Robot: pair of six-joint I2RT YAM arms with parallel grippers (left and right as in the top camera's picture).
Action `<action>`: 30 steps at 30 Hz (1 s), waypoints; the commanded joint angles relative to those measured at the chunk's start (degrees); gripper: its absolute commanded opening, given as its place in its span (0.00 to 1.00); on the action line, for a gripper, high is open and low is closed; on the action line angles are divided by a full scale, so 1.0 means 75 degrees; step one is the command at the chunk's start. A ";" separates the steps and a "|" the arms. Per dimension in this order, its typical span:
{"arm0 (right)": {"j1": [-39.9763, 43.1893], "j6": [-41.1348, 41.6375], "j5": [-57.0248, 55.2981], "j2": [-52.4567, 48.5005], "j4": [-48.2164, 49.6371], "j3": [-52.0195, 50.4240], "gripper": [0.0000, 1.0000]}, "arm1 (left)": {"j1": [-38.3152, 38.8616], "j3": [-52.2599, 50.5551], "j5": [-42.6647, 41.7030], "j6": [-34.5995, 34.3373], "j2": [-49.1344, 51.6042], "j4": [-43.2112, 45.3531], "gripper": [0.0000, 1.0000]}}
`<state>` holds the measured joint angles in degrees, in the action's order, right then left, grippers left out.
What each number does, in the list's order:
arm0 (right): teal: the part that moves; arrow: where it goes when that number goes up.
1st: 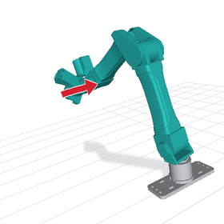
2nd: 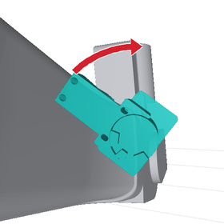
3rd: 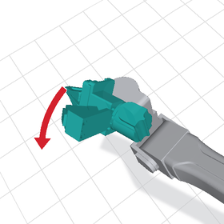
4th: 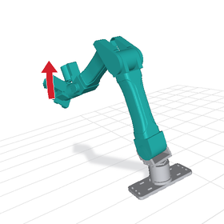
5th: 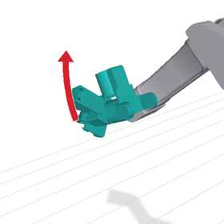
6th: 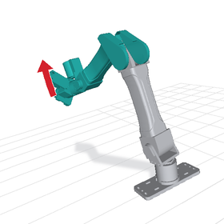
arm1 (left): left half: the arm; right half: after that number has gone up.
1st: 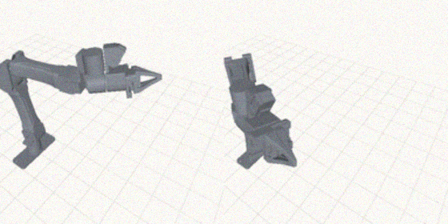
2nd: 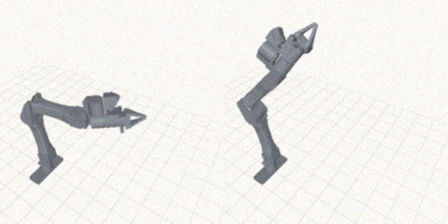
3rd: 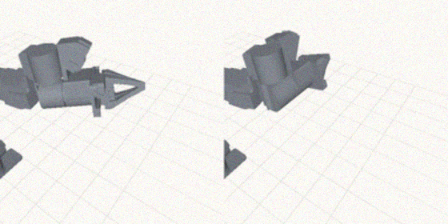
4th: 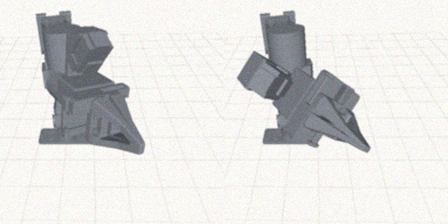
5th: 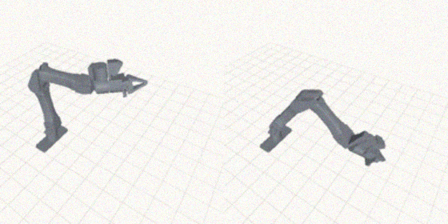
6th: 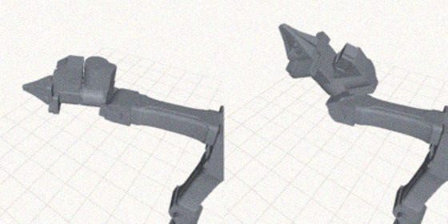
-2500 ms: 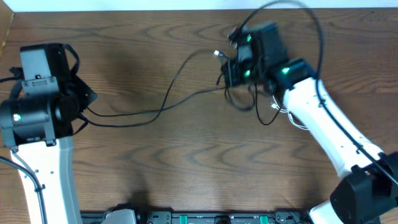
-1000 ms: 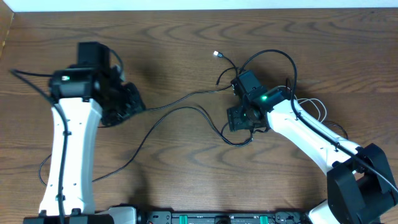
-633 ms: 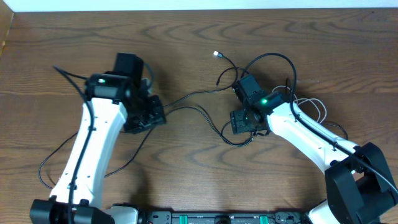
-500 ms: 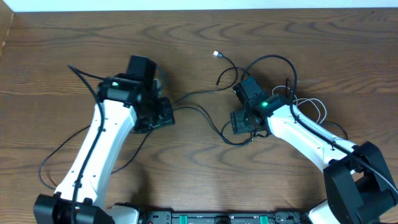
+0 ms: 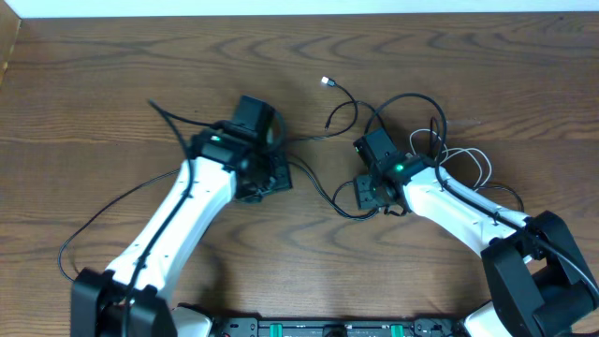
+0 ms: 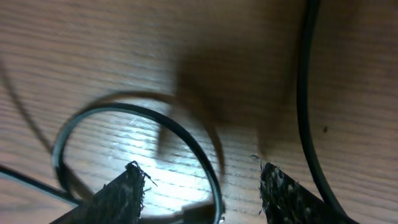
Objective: Untangle cables
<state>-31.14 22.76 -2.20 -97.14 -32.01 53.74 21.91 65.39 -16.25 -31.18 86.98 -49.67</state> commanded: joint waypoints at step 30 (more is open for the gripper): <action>0.0393 0.0452 0.0428 -0.0067 0.0560 -0.0513 0.35 | 0.1148 -0.0192 0.0058 -0.0938 0.2401 0.2241 0.29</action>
<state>-28.14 25.26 0.67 -97.14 -27.99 50.39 30.55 64.29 -16.38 -38.15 105.03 -32.84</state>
